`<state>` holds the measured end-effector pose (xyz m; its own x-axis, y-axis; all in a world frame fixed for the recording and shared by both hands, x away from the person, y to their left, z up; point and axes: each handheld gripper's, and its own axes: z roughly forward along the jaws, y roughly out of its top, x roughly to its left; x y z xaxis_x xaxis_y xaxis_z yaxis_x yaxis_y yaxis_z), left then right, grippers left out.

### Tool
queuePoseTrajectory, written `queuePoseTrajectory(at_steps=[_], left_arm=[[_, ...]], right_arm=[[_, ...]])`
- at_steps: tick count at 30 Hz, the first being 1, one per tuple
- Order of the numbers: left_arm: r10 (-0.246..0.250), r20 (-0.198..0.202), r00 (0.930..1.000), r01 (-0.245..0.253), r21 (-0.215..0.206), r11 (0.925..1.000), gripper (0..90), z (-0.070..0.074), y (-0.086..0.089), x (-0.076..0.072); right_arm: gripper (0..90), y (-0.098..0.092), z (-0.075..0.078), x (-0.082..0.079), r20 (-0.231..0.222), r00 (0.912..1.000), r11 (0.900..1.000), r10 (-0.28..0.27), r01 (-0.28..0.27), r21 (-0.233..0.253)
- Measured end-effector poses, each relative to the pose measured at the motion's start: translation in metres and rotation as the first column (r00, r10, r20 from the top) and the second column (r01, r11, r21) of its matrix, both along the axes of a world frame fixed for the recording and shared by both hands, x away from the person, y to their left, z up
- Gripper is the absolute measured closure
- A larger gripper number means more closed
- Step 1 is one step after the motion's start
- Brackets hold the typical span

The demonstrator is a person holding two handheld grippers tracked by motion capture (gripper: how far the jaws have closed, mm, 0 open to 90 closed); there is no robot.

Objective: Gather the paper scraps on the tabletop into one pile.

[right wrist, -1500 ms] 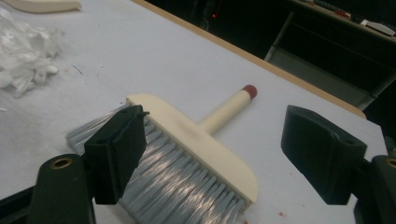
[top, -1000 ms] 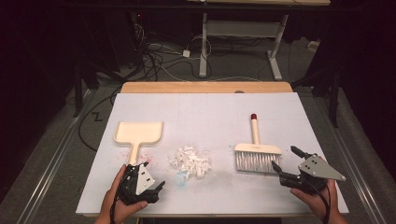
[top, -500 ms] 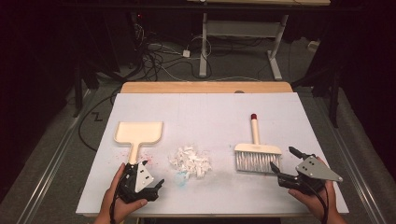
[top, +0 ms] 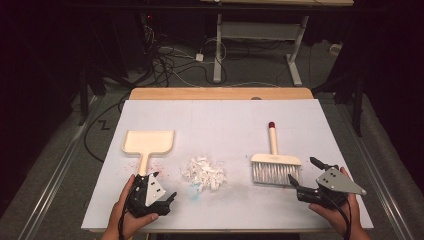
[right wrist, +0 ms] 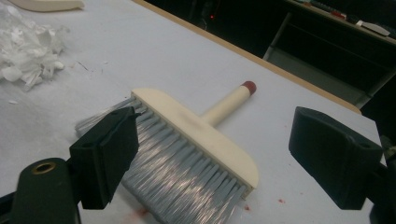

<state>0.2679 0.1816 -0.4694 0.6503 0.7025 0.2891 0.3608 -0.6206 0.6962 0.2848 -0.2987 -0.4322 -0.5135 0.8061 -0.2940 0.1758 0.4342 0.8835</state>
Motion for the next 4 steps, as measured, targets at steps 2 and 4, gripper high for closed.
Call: queuePoseTrajectory(at_steps=[2,4], left_arm=[[0.003,0.003,1.0,-0.003,-0.01,0.9999,16.1,0.001,0.0004,-0.0001],[0.008,-0.001,1.0,-0.008,-0.013,0.9999,16.1,0.0004,0.0008,0.0011]], right_arm=[[16.8,-0.0002,0.0011,-0.0002,0.006,1.0,1.0,0.003,-0.003,0.0],[16.7,-0.0009,0.0021,-0.0004,0.007,1.0,1.0,0.003,-0.003,0.006]])
